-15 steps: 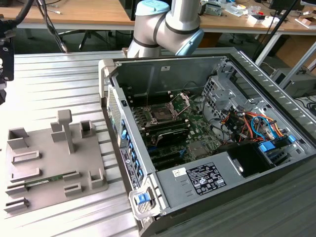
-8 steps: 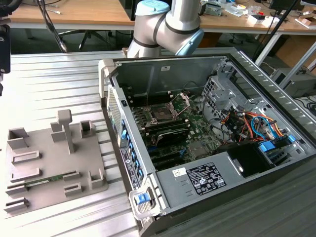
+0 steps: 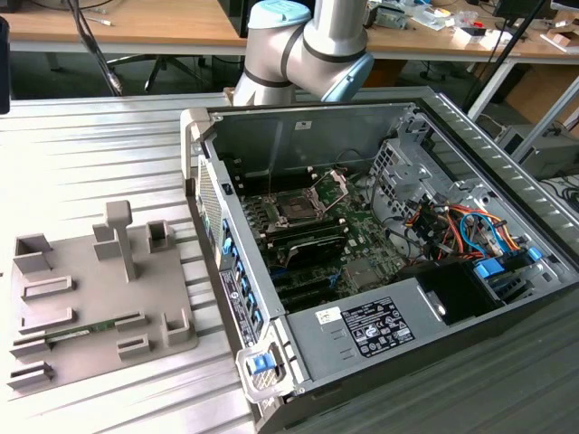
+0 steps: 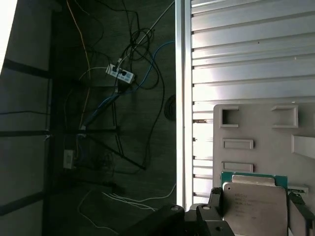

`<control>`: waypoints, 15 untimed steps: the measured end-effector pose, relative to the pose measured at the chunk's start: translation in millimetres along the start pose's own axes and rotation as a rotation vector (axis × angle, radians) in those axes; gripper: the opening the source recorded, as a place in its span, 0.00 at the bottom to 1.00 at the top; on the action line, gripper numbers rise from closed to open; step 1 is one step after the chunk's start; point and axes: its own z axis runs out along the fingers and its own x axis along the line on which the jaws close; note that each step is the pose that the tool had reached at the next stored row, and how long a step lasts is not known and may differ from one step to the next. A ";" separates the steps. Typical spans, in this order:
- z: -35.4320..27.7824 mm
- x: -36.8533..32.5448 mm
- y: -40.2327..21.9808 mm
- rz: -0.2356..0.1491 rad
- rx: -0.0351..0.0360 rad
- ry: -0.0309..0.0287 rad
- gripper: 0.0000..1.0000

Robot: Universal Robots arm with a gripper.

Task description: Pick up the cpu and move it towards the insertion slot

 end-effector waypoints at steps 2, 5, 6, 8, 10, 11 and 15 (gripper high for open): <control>-2.8 0.0 0.1 0.000 0.0000 0.0000 0.55; -8.4 0.0 0.3 0.000 0.0000 0.0000 0.55; -10.1 0.0 0.3 0.000 0.0000 0.0000 0.55; -13.4 0.0 0.4 0.000 0.0000 0.0000 0.55; -15.9 0.0 0.5 0.000 0.0000 0.0000 0.55; -17.4 -0.1 0.6 0.000 0.0000 0.0000 0.55; -23.4 0.0 0.8 0.000 0.0000 0.0001 0.55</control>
